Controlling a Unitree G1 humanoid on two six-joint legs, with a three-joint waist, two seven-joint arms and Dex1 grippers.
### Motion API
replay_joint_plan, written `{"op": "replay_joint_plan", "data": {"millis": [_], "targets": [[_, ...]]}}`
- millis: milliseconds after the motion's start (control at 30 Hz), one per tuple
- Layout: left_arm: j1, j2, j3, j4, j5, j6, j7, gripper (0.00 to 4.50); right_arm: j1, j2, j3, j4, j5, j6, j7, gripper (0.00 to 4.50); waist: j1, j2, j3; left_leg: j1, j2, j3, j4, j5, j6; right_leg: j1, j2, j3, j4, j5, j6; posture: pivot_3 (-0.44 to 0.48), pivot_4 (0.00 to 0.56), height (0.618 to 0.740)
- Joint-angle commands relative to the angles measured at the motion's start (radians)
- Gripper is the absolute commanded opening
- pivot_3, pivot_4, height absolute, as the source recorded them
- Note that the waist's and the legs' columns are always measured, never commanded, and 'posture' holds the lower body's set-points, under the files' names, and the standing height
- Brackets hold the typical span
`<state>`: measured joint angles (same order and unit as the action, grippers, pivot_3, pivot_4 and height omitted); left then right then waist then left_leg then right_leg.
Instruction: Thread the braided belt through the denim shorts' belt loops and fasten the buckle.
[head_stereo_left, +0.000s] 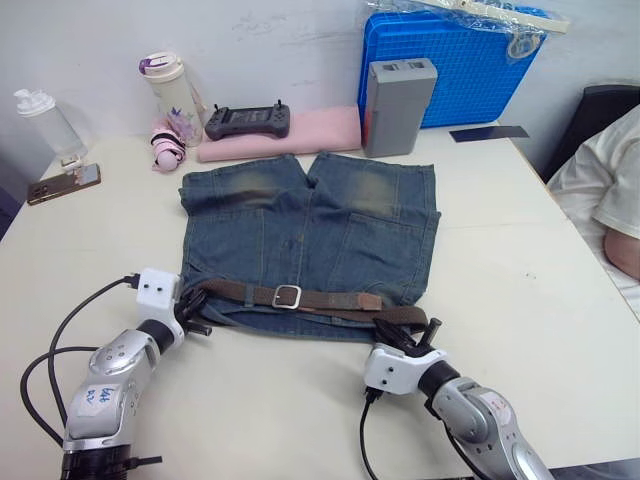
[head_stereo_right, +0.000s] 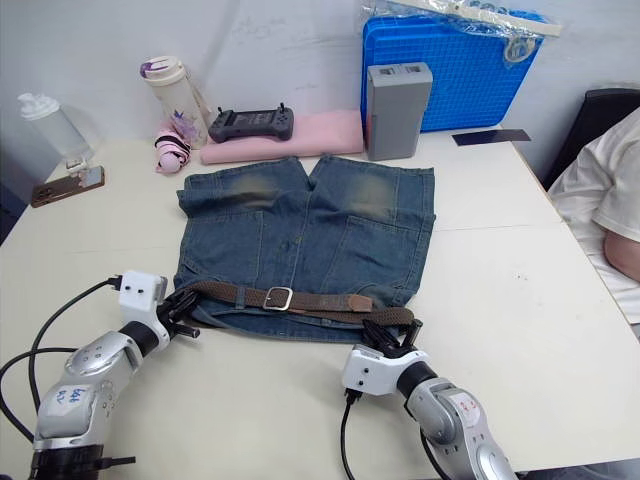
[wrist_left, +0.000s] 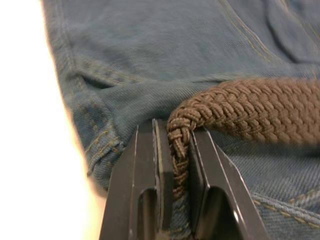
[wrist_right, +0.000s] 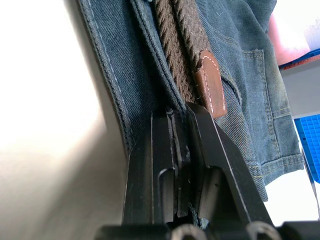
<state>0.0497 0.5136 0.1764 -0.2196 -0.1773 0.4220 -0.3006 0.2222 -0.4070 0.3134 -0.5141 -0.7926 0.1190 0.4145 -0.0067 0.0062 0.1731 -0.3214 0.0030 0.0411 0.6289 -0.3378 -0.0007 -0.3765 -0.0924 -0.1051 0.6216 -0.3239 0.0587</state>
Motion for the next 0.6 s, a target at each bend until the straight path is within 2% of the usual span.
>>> {"op": "replay_joint_plan", "data": {"millis": [33, 100, 167, 233, 267, 333, 467, 500, 533, 600], "targets": [[0.093, 0.106, -0.089, 0.129, 0.234, -0.214, 0.019, 0.11, 0.009, -0.014, -0.04, 0.032, -0.029, 0.069, 0.018, 0.0, 0.001, 0.0, 0.0, 0.0, 0.0, 0.0, 0.0, 0.0, 0.0, 0.0, 0.0, 0.0, 0.0, -0.001, -0.002, 0.0, 0.15, 0.725], [0.1, 0.128, -0.115, 0.15, 0.264, -0.304, 0.014, 0.11, 0.002, -0.013, -0.041, 0.035, -0.02, 0.071, 0.029, 0.0, 0.005, -0.004, 0.0, 0.0, 0.0, 0.0, -0.001, -0.001, -0.001, -0.001, 0.0, -0.001, 0.0, -0.002, -0.006, 0.0, 0.15, 0.725], [0.103, 0.147, -0.122, 0.179, 0.286, -0.396, 0.008, 0.11, -0.013, -0.014, -0.039, 0.03, -0.001, 0.074, 0.053, 0.8, 0.006, -0.006, 0.0, -0.001, 0.0, 0.0, -0.001, -0.002, 0.0, -0.001, 0.0, -0.001, 0.0, -0.002, -0.007, 0.0, 0.15, 0.725], [0.107, 0.161, -0.104, 0.183, 0.255, -0.456, -0.035, 1.11, -0.025, -0.02, -0.04, 0.02, 0.033, 0.086, 0.101, 1.43, 0.005, -0.008, 0.0, -0.001, 0.0, 0.0, -0.001, -0.003, 0.001, -0.001, 0.0, -0.001, -0.001, -0.002, -0.007, 0.0, 0.15, 0.725], [0.11, 0.17, -0.093, 0.178, 0.228, -0.473, -0.067, 1.4, -0.029, -0.022, -0.045, 0.011, 0.057, 0.1, 0.131, 1.85, 0.004, -0.008, 0.0, -0.002, 0.001, 0.0, -0.001, -0.004, 0.002, -0.001, 0.0, -0.001, -0.001, -0.002, -0.007, 0.0, 0.15, 0.725], [0.117, 0.201, -0.069, 0.157, 0.161, -0.493, -0.155, 2.26, -0.038, -0.039, -0.059, -0.021, 0.116, 0.127, 0.204, 2.71, 0.005, -0.009, 0.0, -0.001, 0.001, 0.0, -0.001, -0.005, 0.002, -0.001, 0.0, -0.001, -0.001, -0.003, -0.008, 0.0, 0.15, 0.725], [0.141, 0.29, 0.001, 0.067, -0.059, -0.389, -0.397, 3.95, -0.082, -0.085, -0.107, -0.117, 0.257, 0.22, 0.366, 4.47, 0.005, -0.01, 0.001, 0.0, 0.002, -0.001, 0.0, -0.006, 0.005, -0.004, 0.0, -0.004, -0.001, -0.006, -0.012, 0.0, 0.15, 0.725], [0.146, 0.311, 0.018, 0.042, -0.12, -0.344, -0.449, 4.29, -0.098, -0.098, -0.117, -0.135, 0.293, 0.239, 0.397, 4.5, 0.004, -0.01, 0.001, -0.002, 0.002, -0.001, 0.0, -0.007, 0.006, -0.006, 0.0, -0.005, -0.001, -0.006, -0.013, 0.0, 0.15, 0.725], [0.147, 0.331, 0.035, 0.019, -0.173, -0.299, -0.492, 4.41, -0.111, -0.109, -0.125, -0.148, 0.331, 0.265, 0.428, 4.5, 0.004, -0.01, 0.001, -0.004, 0.002, -0.001, 0.0, -0.008, 0.007, -0.008, 0.0, -0.005, -0.001, -0.007, -0.013, 0.0, 0.15, 0.725], [0.136, 0.368, 0.063, -0.007, -0.256, -0.226, -0.566, 4.41, -0.14, -0.147, -0.131, -0.171, 0.393, 0.322, 0.497, 4.5, 0.005, -0.011, 0.002, -0.014, 0.002, -0.002, 0.003, -0.006, 0.003, -0.016, 0.0, -0.007, -0.001, -0.008, -0.013, 0.0, 0.15, 0.725]]}}
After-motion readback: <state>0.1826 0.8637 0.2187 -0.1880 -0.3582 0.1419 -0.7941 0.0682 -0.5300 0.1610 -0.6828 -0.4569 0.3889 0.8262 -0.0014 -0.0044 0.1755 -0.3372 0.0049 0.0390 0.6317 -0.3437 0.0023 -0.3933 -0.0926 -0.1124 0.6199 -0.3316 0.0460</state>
